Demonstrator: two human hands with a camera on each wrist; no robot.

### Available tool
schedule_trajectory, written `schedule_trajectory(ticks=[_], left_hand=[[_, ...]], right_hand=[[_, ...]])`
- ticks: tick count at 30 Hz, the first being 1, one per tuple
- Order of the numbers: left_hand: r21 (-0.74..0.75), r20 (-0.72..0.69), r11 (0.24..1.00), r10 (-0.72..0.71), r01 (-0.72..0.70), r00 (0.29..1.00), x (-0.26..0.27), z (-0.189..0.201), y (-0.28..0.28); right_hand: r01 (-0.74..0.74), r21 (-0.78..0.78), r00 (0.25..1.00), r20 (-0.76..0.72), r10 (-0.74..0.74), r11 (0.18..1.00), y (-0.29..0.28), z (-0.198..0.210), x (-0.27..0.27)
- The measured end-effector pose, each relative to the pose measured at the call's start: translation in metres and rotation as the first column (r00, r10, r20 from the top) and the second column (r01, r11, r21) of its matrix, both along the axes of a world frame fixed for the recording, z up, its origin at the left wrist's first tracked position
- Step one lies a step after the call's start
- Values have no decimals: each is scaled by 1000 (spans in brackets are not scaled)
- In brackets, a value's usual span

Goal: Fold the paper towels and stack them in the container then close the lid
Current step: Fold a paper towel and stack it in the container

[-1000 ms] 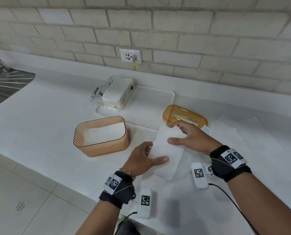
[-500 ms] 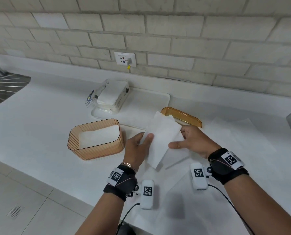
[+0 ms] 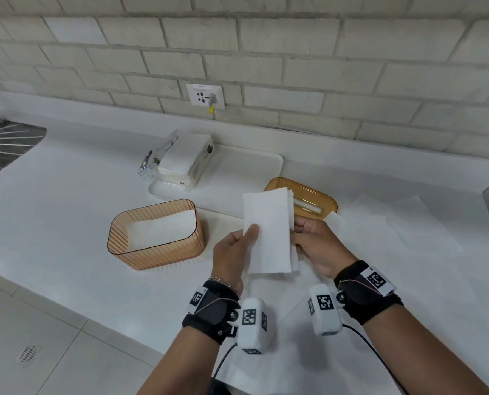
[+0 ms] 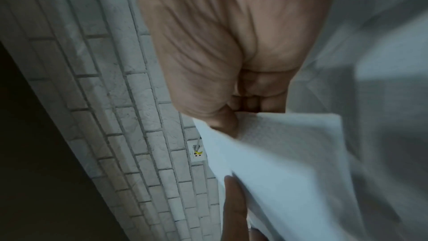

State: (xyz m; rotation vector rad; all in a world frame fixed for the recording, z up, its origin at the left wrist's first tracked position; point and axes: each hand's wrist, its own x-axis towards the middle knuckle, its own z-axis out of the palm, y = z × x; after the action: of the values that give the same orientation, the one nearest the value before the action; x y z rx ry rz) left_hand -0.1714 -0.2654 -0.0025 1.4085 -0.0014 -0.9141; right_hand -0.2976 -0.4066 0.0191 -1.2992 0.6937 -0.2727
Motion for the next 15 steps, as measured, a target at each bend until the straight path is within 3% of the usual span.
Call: schedule_trajectory(ticks=[3, 8, 10, 12, 15], left_hand=[[-15, 32, 1000, -25, 26, 999, -1, -1, -2], [-117, -40, 991, -63, 58, 997, 12, 9, 5], [-157, -46, 987, -38, 31, 998, 23, 9, 10], [-220, -88, 975, -46, 26, 995, 34, 16, 19], [-313, -203, 946, -151, 82, 967, 41, 30, 39]], right_hand=[[-43, -17, 999, -27, 42, 999, 0, 7, 3], [-158, 40, 987, 5, 158, 987, -7, 13, 3], [-234, -49, 972, -14, 234, 971, -11, 9, -1], [-393, -263, 919, -154, 363, 881, -15, 2, -8], [-665, -482, 740, -526, 419, 570, -13, -13, -11]])
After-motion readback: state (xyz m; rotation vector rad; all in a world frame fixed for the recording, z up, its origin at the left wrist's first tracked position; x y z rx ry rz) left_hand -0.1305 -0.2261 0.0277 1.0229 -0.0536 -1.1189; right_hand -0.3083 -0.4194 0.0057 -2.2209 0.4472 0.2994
